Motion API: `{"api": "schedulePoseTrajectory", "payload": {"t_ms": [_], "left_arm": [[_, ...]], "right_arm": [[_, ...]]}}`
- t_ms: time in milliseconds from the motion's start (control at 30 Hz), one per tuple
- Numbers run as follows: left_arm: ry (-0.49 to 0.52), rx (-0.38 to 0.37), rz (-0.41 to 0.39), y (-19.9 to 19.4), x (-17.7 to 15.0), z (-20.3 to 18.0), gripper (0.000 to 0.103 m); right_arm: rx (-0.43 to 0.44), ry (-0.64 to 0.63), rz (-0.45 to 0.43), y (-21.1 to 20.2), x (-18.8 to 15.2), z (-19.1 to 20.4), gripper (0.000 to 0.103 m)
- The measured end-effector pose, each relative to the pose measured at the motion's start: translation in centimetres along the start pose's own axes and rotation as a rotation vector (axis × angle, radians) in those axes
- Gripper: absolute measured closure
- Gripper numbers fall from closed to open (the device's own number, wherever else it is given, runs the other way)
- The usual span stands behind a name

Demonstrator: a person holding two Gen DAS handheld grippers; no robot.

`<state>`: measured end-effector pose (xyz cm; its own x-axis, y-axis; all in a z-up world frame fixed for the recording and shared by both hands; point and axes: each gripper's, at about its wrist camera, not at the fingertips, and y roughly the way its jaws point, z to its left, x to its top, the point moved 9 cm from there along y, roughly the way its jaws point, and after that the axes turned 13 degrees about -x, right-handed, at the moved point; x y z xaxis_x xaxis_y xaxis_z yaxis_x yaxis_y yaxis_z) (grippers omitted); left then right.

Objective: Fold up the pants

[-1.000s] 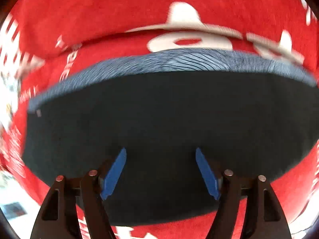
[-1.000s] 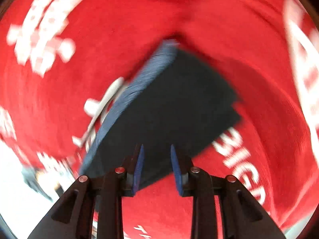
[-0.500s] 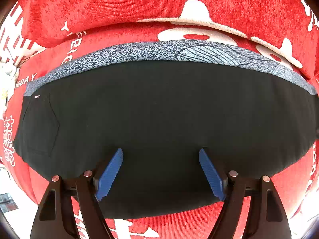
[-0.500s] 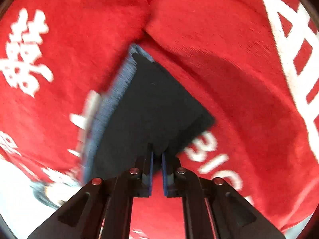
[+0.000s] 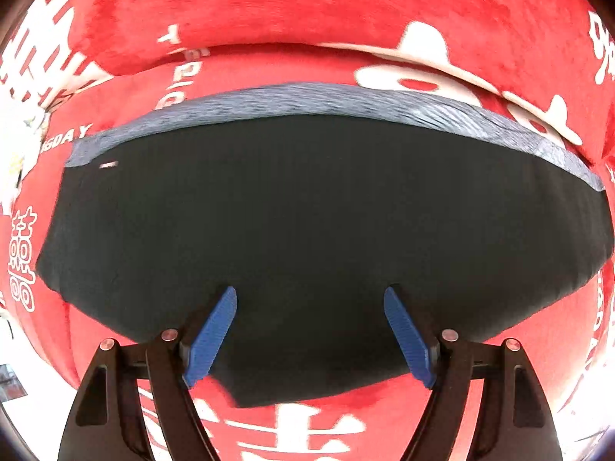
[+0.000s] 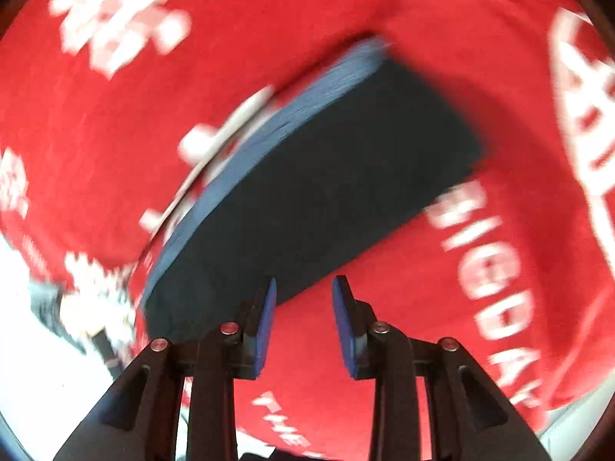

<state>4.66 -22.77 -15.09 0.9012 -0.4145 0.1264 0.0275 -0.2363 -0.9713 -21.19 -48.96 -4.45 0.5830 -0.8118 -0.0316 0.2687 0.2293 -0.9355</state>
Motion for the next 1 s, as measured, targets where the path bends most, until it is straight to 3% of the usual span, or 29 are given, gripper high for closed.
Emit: {"api": "schedulePoseTrajectory", "payload": {"t_ms": [167, 300, 400, 533, 600, 633, 733, 800, 900, 933, 1000], "left_arm": [[-0.019, -0.003, -0.028, -1.6, 0.6, 6.0, 0.023], [0.045, 0.058, 0.007, -1.3, 0.5, 10.6, 0.023], [0.057, -0.006, 0.016, -0.6, 0.0, 12.7, 0.022], [0.127, -0.021, 0.004, -0.6, -0.4, 12.5, 0.021], [0.12, -0.037, -0.001, -0.8, -0.6, 12.3, 0.021], [0.116, -0.047, -0.005, -1.0, -0.8, 12.3, 0.021], [0.127, -0.054, -0.017, -0.8, -1.0, 12.5, 0.021], [0.143, -0.038, -0.017, -1.0, -1.4, 12.2, 0.021], [0.132, -0.055, 0.004, -1.8, -1.5, 11.8, 0.021], [0.131, -0.084, 0.002, -2.3, -1.5, 11.3, 0.021], [0.151, -0.126, -0.022, -3.4, -1.4, 9.8, 0.021]], "right_arm": [[0.157, -0.125, 0.165, 4.1, -7.0, 11.4, 0.067], [0.276, -0.043, 0.322, 9.6, -13.4, 17.2, 0.065], [0.295, 0.016, 0.367, 13.6, -16.1, 20.1, 0.065], [0.259, 0.045, 0.353, 15.9, -16.7, 21.4, 0.063], [0.253, 0.055, 0.323, 15.4, -16.2, 21.6, 0.093], [0.243, 0.032, 0.304, 15.0, -15.8, 22.3, 0.095], [0.127, -0.142, 0.239, 14.1, -16.0, 23.7, 0.095], [0.007, -0.153, 0.29, 15.9, -17.5, 21.7, 0.095], [0.041, -0.061, 0.307, 14.9, -17.9, 20.2, 0.09], [0.024, -0.072, 0.299, 14.2, -17.8, 19.8, 0.084], [-0.003, -0.128, 0.24, 11.5, -16.7, 19.7, 0.084]]}}
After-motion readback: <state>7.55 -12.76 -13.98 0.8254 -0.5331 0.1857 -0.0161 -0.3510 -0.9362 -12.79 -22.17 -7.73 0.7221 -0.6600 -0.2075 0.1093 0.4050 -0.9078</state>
